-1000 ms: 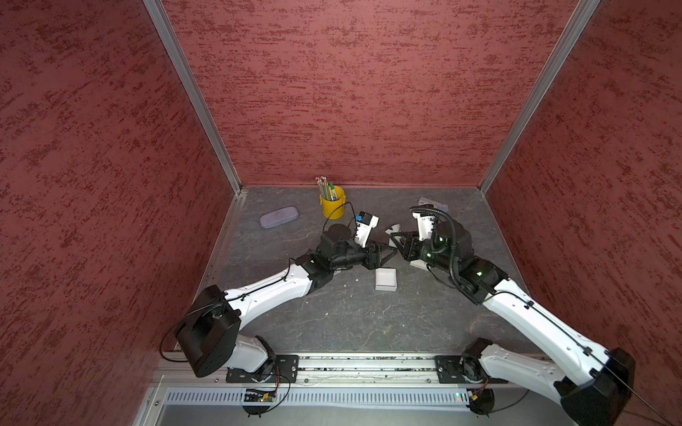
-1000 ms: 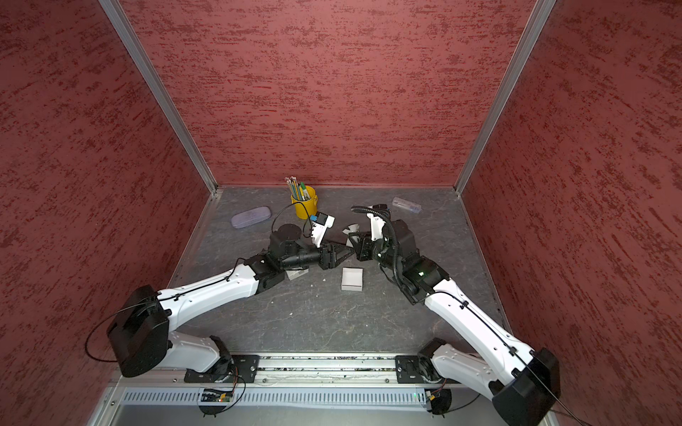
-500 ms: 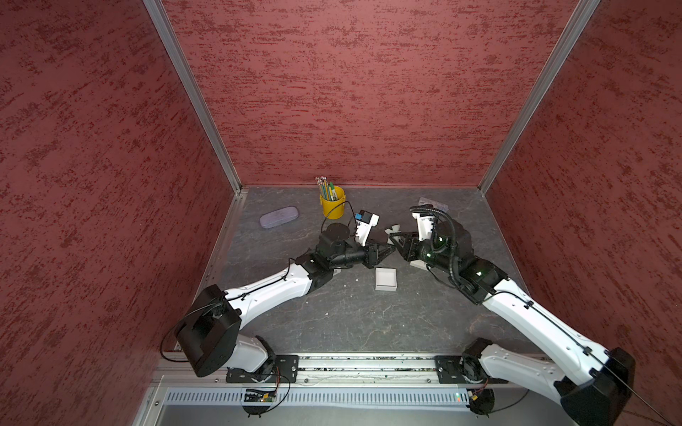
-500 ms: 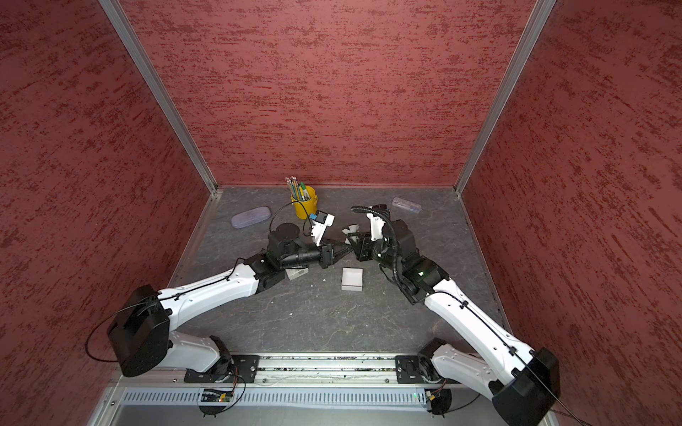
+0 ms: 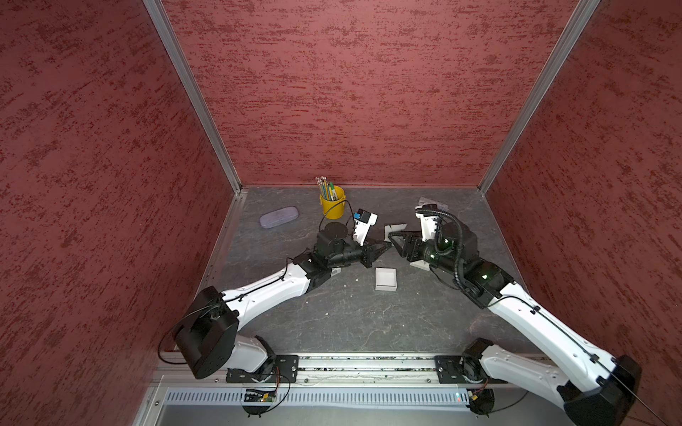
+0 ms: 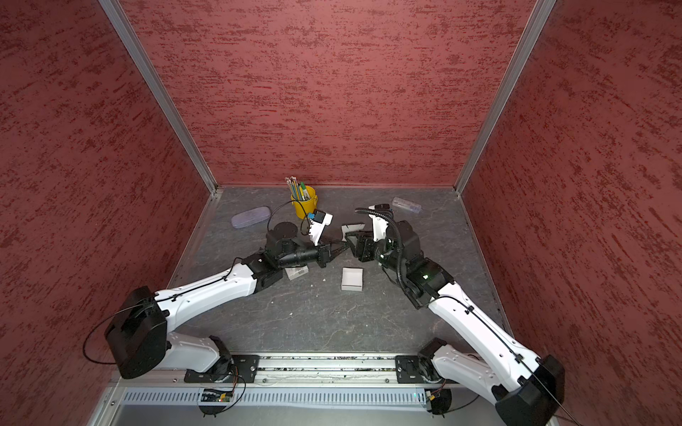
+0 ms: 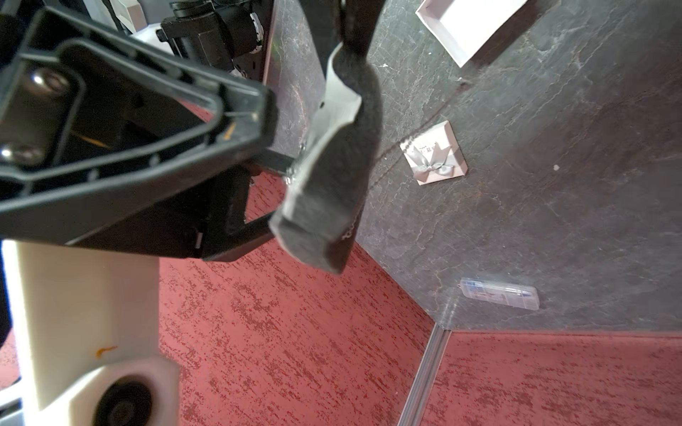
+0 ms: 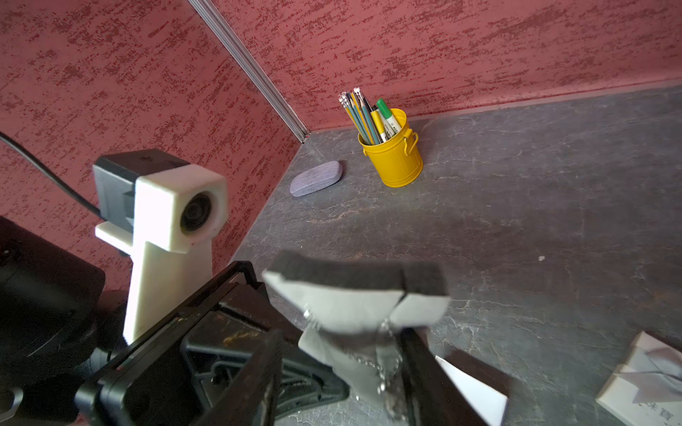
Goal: Take the necklace out of the lift-off lid jewelry box
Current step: Take out the inner lining from the jewelry box, then pick up the necklace from the inner lining.
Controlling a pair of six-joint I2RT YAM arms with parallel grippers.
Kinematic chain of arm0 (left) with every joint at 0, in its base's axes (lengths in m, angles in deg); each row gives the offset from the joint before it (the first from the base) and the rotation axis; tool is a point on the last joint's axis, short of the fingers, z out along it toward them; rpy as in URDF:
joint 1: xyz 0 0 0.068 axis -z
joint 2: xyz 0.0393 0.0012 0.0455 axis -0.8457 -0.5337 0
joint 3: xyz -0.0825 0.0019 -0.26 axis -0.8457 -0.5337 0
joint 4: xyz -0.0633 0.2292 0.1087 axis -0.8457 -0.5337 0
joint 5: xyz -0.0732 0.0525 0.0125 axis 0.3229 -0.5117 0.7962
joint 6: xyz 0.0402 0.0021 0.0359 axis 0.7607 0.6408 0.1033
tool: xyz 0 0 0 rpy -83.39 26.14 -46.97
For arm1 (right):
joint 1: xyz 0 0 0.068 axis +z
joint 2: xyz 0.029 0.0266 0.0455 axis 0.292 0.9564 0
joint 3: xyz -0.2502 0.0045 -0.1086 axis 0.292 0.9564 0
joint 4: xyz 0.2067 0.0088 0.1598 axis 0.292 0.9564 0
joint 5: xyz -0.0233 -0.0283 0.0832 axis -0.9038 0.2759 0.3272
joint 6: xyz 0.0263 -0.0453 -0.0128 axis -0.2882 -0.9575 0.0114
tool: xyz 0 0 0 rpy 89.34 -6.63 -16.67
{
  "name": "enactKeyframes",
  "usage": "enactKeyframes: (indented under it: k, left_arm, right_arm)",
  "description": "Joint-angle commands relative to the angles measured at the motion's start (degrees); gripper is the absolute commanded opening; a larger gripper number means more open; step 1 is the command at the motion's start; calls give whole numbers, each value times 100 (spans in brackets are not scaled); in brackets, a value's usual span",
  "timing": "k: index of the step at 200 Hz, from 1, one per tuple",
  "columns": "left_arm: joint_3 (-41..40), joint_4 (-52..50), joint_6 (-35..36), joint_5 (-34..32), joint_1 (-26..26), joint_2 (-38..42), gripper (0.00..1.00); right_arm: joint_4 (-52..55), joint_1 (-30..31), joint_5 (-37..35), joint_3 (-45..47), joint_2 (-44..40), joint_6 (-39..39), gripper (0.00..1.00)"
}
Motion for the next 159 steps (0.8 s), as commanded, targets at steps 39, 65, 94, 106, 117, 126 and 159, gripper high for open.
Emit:
enactKeyframes:
  k: [39,65,94,106,117,126,159]
  left_arm:
    - [152,-1637,1909,-1121,85,729,0]
    - [439,-2431,2806,-1940,363,935,0]
    - [602,-2833,3365,-2521,573,1117,0]
    - [593,-2827,3585,-2745,701,1205,0]
    - [593,-2817,3754,-2904,802,1269,0]
    - [602,-2807,3877,-3022,881,1304,0]
    - [737,-2804,4282,-3463,1195,1337,0]
  right_arm:
    - [107,12,-497,-59,-611,-515,63]
    - [-108,9,-280,178,-800,-817,60]
    - [-219,12,-236,475,-858,-1061,57]
    - [-310,13,-137,605,-867,-1141,56]
    - [-424,13,-18,734,-867,-1197,55]
    - [-513,11,64,837,-874,-1227,54]
    - [-859,17,451,1124,-834,-1343,53]
